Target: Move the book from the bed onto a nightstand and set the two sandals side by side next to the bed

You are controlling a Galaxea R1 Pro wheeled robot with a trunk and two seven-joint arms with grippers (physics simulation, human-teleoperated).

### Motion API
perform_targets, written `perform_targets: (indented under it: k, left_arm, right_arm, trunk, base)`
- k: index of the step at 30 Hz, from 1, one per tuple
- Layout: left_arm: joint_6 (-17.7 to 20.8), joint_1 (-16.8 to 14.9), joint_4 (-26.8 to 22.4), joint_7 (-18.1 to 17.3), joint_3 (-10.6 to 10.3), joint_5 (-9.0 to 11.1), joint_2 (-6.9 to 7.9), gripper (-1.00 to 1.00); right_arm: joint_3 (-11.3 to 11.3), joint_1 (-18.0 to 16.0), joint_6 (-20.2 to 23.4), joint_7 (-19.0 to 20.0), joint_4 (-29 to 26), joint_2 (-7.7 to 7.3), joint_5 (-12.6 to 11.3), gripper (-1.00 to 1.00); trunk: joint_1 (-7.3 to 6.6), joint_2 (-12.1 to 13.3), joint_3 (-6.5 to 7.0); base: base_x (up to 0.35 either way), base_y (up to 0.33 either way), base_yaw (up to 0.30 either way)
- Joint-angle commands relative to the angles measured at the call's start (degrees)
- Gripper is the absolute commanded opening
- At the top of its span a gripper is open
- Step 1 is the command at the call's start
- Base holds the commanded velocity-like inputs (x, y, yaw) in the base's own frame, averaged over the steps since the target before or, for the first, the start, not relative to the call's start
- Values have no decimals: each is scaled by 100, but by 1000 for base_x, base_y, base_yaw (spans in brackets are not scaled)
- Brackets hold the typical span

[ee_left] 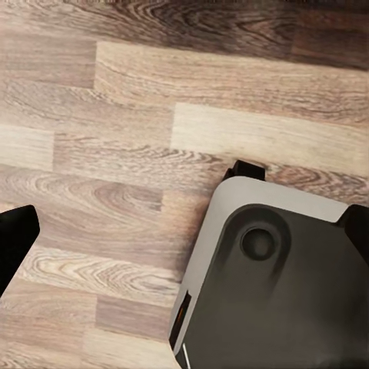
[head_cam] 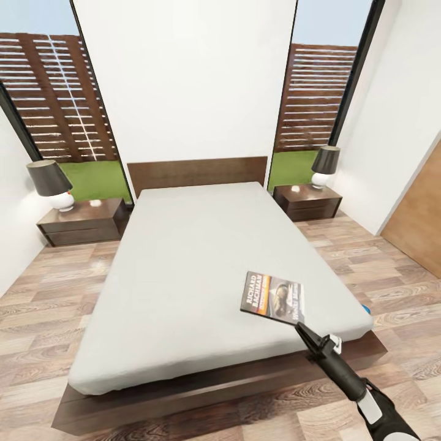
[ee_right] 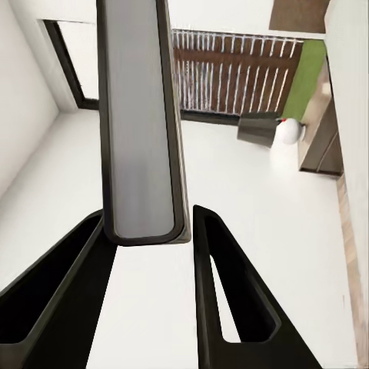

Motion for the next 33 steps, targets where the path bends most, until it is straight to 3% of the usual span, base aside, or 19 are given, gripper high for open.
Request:
perform_targets:
  k: [1,4,5,6,9,12,15,21,27,33]
  left_arm:
    - [-20,-4,5,6,-49,45,2,100]
    - [-25,-4,1,7,-49,44,3,100]
    - [-27,-4,-2,9,-49,43,2,100]
    - [-27,-4,-2,9,-49,43,2,100]
    - [-30,-4,-11,7,-49,44,3,100]
    - [-30,-4,-15,6,-49,43,2,100]
    - [-31,-4,-18,4,-49,44,1,100]
    - [-31,-4,-14,3,-49,46,2,100]
    - [-31,-4,-19,2,-49,44,1,100]
    - [-36,-4,-15,2,-49,44,0,100]
  right_arm:
    - [-9,9,98,29,0,-49,38,-100]
    - [4,37,168,58,11,-216,273,-100]
    - [26,47,195,75,22,-317,516,-100]
    - [26,47,195,75,22,-317,516,-100]
    - [51,58,218,143,37,-445,961,-100]
    - [58,63,225,306,39,-493,1147,-100]
    - [68,98,222,504,39,-518,1255,-100]
    - [83,463,168,504,10,-553,1440,-100]
    - [82,821,-40,504,-1,-641,1496,-100]
    - [81,964,-106,504,30,-752,1551,-100]
  trunk:
    - [3,-11,-10]
    - [3,-11,-10]
    - [3,-11,-10]
    - [3,-11,-10]
    - [3,-11,-10]
    - [3,-11,-10]
    - [3,-11,-10]
    - [3,-11,-10]
    - [3,-11,-10]
    - [3,-11,-10]
  base:
    - [0,0,0]
    - [0,0,0]
    - [0,0,0]
    - [0,0,0]
    - [0,0,0]
    - [0,0,0]
    - [0,0,0]
    - [0,0,0]
    - [0,0,0]
    - [0,0,0]
